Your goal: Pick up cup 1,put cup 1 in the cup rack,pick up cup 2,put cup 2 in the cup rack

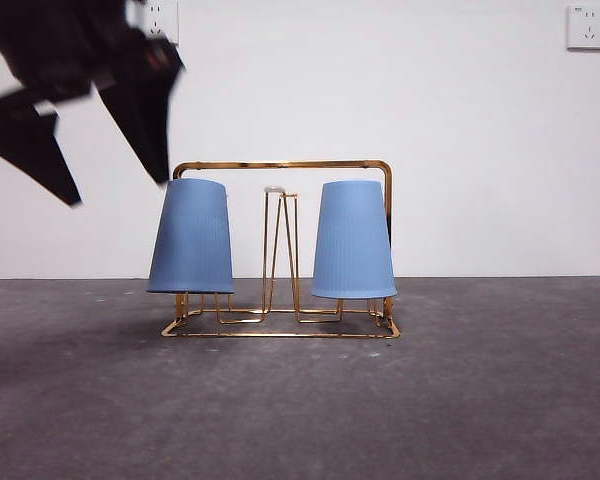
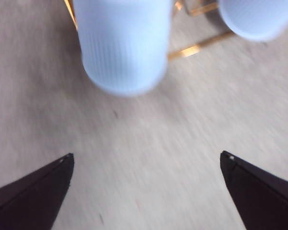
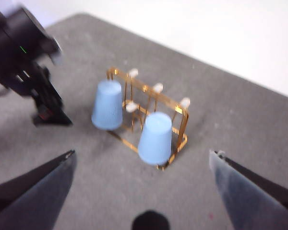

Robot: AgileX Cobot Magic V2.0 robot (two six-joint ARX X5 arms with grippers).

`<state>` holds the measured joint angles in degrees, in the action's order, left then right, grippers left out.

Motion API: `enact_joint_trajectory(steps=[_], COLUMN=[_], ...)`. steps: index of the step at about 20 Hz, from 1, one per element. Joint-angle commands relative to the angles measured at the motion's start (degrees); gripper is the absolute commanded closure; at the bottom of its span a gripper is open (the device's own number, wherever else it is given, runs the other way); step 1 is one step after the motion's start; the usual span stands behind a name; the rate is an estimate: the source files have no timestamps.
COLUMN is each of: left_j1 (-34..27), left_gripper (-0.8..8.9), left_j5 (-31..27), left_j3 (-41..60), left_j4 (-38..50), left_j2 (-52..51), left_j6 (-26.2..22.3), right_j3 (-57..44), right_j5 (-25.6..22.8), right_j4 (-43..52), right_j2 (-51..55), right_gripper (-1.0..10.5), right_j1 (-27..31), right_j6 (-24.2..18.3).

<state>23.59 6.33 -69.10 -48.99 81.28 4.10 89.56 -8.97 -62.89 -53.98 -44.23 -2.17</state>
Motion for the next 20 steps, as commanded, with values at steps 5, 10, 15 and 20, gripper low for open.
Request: enact_joint_trajectory(steps=[5,10,15,20], left_j1=[0.1,0.1,0.1,0.1], left_gripper=[2.52,2.52,2.52,3.18], left_j5=[9.4,12.4,13.4,16.9], left_j3=[0.0,0.0,0.0,0.0], left_j4=[-3.9,-6.3,-11.2,-13.1], left_j2=[-11.1,-19.8,-28.6,-35.0], left_j6=[1.0,1.9,1.9,1.9], right_j3=[-0.2,-0.2,-0.2,-0.2], right_j5=[0.0,0.8,4.6,7.8], right_j4=[-5.7,-10.0,-13.7,-16.0], right_j2=[-2.1,-3.9,-5.1,-5.5], right_gripper=[4.7,4.7,4.8,4.8], right_j1=[0.0,0.0,0.0,0.0], right_j6=[0.4,0.4,0.5,1.6])
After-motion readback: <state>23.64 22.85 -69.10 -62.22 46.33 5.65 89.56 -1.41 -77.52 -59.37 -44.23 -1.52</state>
